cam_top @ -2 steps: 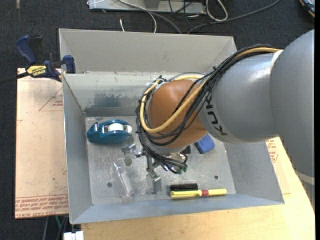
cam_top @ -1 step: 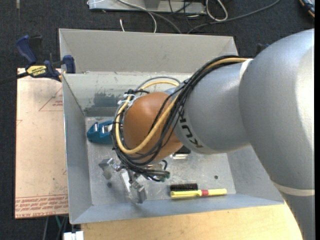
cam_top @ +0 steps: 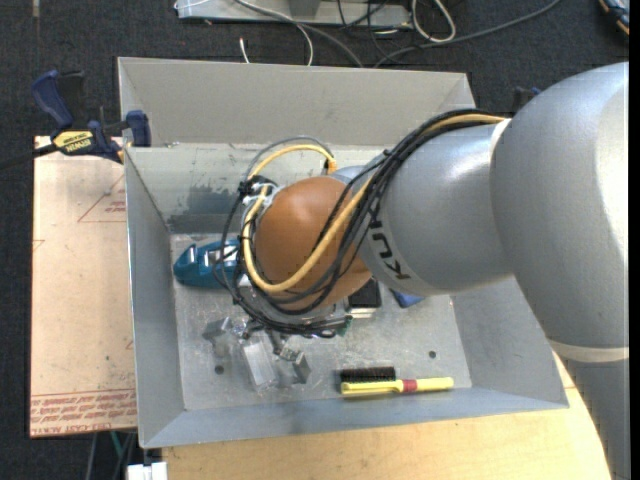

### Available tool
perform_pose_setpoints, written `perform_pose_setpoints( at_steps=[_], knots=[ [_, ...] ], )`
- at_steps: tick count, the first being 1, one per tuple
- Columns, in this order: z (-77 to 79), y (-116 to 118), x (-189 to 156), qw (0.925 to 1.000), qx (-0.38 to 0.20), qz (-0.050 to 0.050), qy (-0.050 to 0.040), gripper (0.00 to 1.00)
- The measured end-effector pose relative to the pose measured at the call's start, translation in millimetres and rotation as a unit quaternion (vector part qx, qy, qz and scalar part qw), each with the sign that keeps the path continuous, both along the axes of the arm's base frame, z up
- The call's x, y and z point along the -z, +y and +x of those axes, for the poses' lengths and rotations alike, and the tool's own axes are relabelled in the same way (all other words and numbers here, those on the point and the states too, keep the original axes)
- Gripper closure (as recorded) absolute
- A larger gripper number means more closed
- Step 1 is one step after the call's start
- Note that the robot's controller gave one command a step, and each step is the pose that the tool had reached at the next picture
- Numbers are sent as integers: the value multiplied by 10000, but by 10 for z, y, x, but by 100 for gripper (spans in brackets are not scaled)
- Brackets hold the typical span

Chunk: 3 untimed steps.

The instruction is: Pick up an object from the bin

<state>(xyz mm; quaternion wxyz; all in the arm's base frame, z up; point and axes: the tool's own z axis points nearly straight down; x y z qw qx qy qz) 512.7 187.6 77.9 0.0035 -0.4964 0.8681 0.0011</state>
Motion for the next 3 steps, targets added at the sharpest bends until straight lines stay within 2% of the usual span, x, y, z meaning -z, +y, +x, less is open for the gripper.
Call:
perform_pose_setpoints(
  at_steps=[1,3],
  knots=[
    [-77,71,76,9976,-693,21,49,100],
    [-76,74,54,9977,-677,31,47,100]
  ],
)
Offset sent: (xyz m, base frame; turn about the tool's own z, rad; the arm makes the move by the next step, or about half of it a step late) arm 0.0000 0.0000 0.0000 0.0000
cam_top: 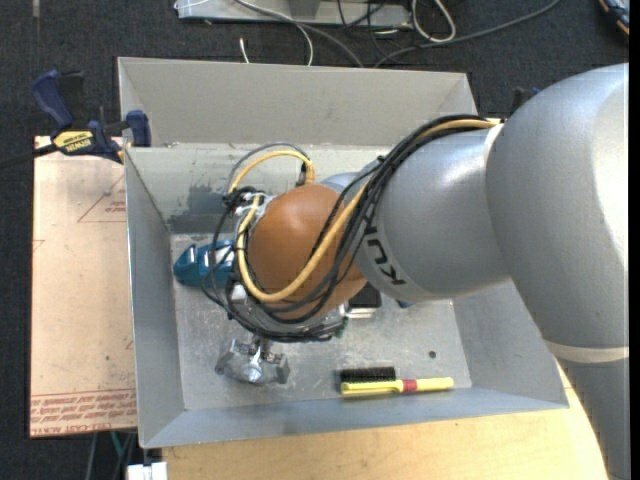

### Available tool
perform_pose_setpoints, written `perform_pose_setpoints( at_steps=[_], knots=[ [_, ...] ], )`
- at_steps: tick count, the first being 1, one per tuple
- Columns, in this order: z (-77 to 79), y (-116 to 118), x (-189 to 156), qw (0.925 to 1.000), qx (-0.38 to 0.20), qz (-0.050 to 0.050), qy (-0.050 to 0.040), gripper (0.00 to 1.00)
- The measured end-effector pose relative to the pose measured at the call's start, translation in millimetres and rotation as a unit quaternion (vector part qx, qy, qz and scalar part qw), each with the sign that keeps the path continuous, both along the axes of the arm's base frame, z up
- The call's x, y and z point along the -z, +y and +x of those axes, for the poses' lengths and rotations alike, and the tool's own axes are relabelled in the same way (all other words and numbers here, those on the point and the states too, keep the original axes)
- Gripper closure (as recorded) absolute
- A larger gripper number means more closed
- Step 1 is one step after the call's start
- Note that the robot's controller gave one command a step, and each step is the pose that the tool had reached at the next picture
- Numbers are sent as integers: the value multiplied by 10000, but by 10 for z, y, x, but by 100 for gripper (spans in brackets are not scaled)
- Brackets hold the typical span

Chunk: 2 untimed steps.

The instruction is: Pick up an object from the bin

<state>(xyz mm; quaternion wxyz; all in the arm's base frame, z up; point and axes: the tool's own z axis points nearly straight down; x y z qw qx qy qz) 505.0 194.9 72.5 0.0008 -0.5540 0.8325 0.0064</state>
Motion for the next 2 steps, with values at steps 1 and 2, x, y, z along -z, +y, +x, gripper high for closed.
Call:
perform_pose_setpoints(
  at_steps=[1,2],
  knots=[
    [-24,1,-429,10000,6,-5,36,100],
    [-6,10,-677,10000,18,12,3,100]
  ],
)
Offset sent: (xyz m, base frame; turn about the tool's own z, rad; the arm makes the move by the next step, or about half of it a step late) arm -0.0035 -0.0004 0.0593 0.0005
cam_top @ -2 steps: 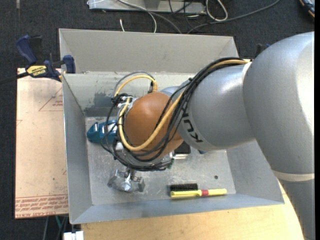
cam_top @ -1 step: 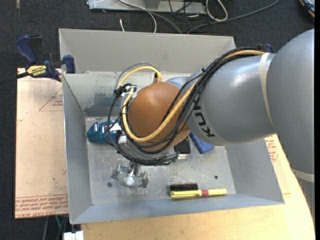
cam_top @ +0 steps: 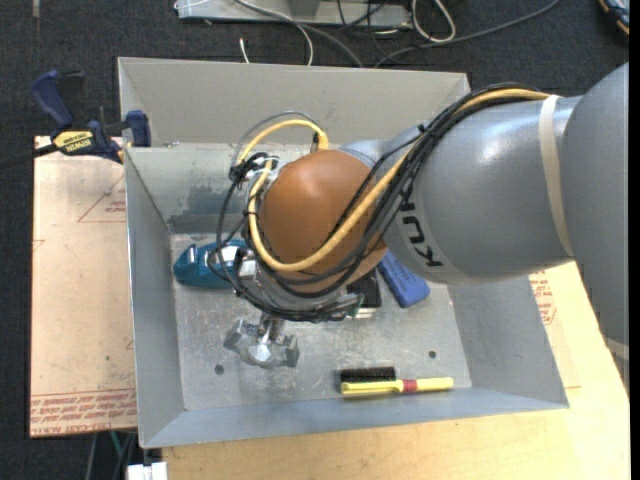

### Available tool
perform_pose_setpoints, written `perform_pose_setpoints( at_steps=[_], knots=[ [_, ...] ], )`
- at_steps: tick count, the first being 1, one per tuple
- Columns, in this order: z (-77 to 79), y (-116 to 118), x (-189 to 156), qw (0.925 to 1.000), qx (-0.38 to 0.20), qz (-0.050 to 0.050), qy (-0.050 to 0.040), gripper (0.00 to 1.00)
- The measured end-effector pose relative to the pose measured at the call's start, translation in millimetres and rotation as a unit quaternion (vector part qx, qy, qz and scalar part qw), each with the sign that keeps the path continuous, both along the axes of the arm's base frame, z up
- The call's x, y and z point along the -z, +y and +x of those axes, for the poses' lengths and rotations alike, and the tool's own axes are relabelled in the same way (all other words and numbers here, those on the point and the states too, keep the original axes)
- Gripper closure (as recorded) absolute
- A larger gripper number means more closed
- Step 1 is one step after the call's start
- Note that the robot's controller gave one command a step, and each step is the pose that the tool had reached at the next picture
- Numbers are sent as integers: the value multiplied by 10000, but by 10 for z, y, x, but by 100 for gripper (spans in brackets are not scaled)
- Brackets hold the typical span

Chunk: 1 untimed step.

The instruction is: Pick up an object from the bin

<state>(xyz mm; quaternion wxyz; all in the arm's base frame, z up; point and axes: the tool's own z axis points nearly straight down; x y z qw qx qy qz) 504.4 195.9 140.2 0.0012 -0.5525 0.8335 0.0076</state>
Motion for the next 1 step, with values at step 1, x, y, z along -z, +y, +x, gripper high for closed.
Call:
perform_pose_setpoints(
  at_steps=[1],
  knots=[
    [-7,2,-102,10000,9,1,10,100]
  ],
)
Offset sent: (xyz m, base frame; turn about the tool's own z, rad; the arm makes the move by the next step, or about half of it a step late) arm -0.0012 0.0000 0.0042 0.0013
